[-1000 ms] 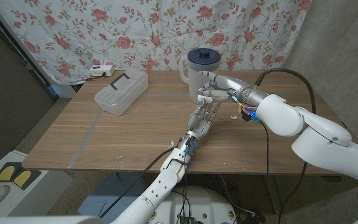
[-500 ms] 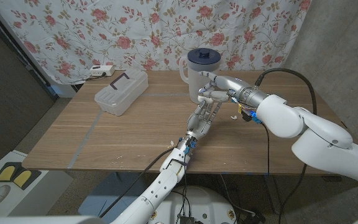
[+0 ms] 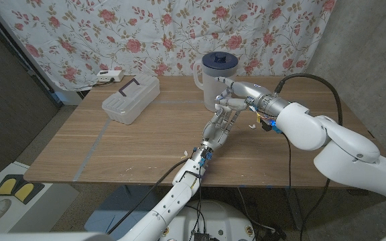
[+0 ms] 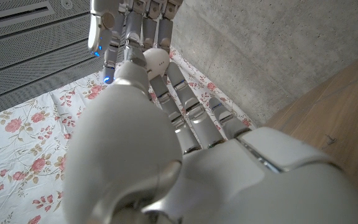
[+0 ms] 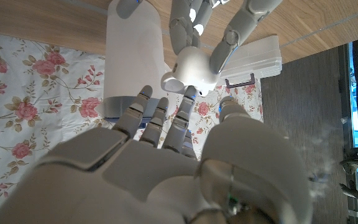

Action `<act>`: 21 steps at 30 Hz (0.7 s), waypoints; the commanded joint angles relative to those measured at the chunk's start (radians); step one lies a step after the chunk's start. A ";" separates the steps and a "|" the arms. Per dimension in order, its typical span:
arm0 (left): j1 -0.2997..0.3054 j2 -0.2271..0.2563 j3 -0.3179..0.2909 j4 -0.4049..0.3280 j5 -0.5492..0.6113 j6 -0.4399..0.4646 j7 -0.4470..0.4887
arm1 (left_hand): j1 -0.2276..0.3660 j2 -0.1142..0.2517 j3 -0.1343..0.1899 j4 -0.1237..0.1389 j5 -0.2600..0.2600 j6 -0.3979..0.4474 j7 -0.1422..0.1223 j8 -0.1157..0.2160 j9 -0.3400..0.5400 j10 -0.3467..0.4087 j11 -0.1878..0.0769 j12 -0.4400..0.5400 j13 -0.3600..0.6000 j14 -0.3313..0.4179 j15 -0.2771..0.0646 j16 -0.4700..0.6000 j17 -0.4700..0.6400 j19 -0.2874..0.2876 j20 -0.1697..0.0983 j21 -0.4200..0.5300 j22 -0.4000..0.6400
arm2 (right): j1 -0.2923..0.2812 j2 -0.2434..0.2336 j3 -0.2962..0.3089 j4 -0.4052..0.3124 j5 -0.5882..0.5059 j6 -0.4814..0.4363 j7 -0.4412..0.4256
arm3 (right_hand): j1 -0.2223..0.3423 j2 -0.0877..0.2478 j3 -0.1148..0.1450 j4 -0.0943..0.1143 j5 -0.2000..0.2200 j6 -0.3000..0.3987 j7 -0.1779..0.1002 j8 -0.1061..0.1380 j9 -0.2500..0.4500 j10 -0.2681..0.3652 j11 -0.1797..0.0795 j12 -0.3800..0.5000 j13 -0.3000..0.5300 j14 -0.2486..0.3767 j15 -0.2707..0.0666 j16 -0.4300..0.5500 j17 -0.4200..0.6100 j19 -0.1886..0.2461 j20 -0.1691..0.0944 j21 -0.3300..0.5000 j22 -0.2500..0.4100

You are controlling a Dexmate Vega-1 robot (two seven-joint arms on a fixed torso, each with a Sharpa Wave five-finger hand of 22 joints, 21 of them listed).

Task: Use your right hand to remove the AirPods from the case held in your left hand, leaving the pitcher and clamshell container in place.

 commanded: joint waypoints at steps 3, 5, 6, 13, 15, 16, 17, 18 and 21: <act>0.000 0.003 0.010 -0.007 0.014 -0.008 0.001 | 0.006 0.039 0.006 0.009 0.004 0.033 0.029 0.045 0.003 0.004 -0.002 0.001 0.331 -0.002 0.000 -0.001 0.002 -0.005 0.002 0.001 0.005 | -0.020 -0.004 0.013 -0.009 -0.010 0.006 0.000 | 0.021 0.000 0.006 -0.018 0.010 -0.011 0.003 0.000 0.002 0.025 -0.028 0.027 0.018 0.013 -0.026 0.002 0.001 0.007 -0.002 0.006 0.003; -0.001 0.004 0.011 -0.007 0.015 -0.009 -0.001 | 0.006 0.040 0.007 0.010 0.005 0.030 0.029 0.045 0.006 0.003 -0.002 0.001 0.333 -0.003 -0.001 -0.002 0.001 -0.006 0.003 0.001 0.005 | -0.022 -0.005 0.012 -0.012 -0.016 0.003 -0.001 | 0.024 0.002 0.008 -0.020 0.011 -0.014 0.000 -0.001 0.002 0.021 -0.031 0.028 0.022 0.011 -0.029 0.001 0.002 0.004 -0.002 0.005 0.003; -0.001 0.004 0.012 -0.008 0.016 -0.009 0.002 | 0.006 0.040 0.008 0.010 0.005 0.028 0.030 0.045 0.007 0.001 -0.003 -0.001 0.332 -0.004 0.000 -0.003 0.000 -0.006 0.004 0.000 0.005 | -0.024 -0.004 0.012 -0.014 -0.018 0.000 -0.003 | 0.027 0.003 0.010 -0.022 0.012 -0.016 -0.001 -0.002 0.002 0.020 -0.034 0.030 0.024 0.010 -0.030 0.000 0.002 0.004 -0.003 0.005 0.004; -0.002 0.004 0.016 -0.011 0.020 -0.010 0.006 | 0.003 0.041 0.009 0.011 0.005 0.028 0.033 0.045 0.008 0.000 0.000 -0.001 0.334 -0.005 -0.002 -0.003 -0.001 -0.007 0.004 0.000 0.005 | -0.044 -0.006 0.019 -0.022 -0.029 0.001 -0.025 | 0.044 0.007 0.021 -0.037 0.014 -0.019 -0.008 -0.003 0.003 0.024 -0.050 0.054 0.050 0.020 -0.042 0.004 0.007 0.005 -0.002 0.005 0.004; -0.003 0.008 0.017 -0.015 0.025 -0.011 0.007 | 0.003 0.041 0.009 0.011 0.005 0.030 0.033 0.045 0.007 0.000 -0.001 -0.001 0.336 -0.006 -0.002 -0.003 -0.001 -0.007 0.005 0.000 0.005 | -0.044 -0.005 0.016 -0.025 -0.035 -0.002 -0.026 | 0.053 0.011 0.027 -0.043 0.015 -0.015 -0.014 -0.002 0.003 0.022 -0.051 0.062 0.060 0.021 -0.048 0.005 0.009 0.007 -0.006 0.006 0.004; -0.002 0.008 0.017 -0.017 0.025 -0.011 0.009 | 0.002 0.043 0.010 0.012 0.005 0.028 0.034 0.044 0.006 0.000 0.000 -0.002 0.335 -0.008 -0.001 -0.004 -0.001 -0.008 0.005 0.000 0.005 | -0.045 -0.005 0.015 -0.026 -0.040 -0.003 -0.028 | 0.058 0.012 0.030 -0.046 0.016 -0.013 -0.016 -0.001 0.003 0.021 -0.054 0.065 0.064 0.021 -0.049 0.005 0.010 0.007 -0.008 0.006 0.004; -0.004 0.006 0.017 -0.012 0.022 -0.012 0.000 | 0.001 0.042 0.010 0.012 0.005 0.028 0.035 0.044 0.006 0.000 0.000 -0.002 0.336 -0.008 -0.002 -0.004 -0.001 -0.007 0.005 0.000 0.005 | -0.045 -0.005 0.013 -0.028 -0.043 -0.006 -0.026 | 0.066 0.016 0.036 -0.051 0.017 -0.011 -0.019 -0.001 0.003 0.019 -0.058 0.071 0.072 0.022 -0.052 0.006 0.012 0.009 -0.011 0.006 0.004; -0.001 0.009 0.017 -0.018 0.027 -0.014 0.010 | 0.001 0.043 0.011 0.012 0.005 0.029 0.036 0.044 0.005 -0.001 0.001 -0.002 0.336 -0.009 -0.002 -0.005 -0.002 -0.007 0.005 0.000 0.005 | -0.046 -0.005 0.014 -0.029 -0.044 -0.007 -0.027 | 0.080 0.019 0.046 -0.059 0.018 -0.009 -0.023 0.000 0.003 0.015 -0.064 0.080 0.084 0.026 -0.059 0.008 0.015 0.009 -0.014 0.006 0.004; 0.000 0.010 0.017 -0.019 0.025 -0.013 0.011 | 0.000 0.043 0.011 0.012 0.005 0.030 0.034 0.044 0.005 0.000 0.001 -0.003 0.337 -0.009 -0.002 -0.004 -0.001 -0.007 0.005 0.000 0.005 | -0.048 -0.004 0.014 -0.031 -0.047 -0.010 -0.028 | 0.091 0.019 0.053 -0.066 0.019 -0.004 -0.028 0.001 0.003 0.016 -0.069 0.090 0.095 0.028 -0.062 0.009 0.018 0.010 -0.015 0.006 0.004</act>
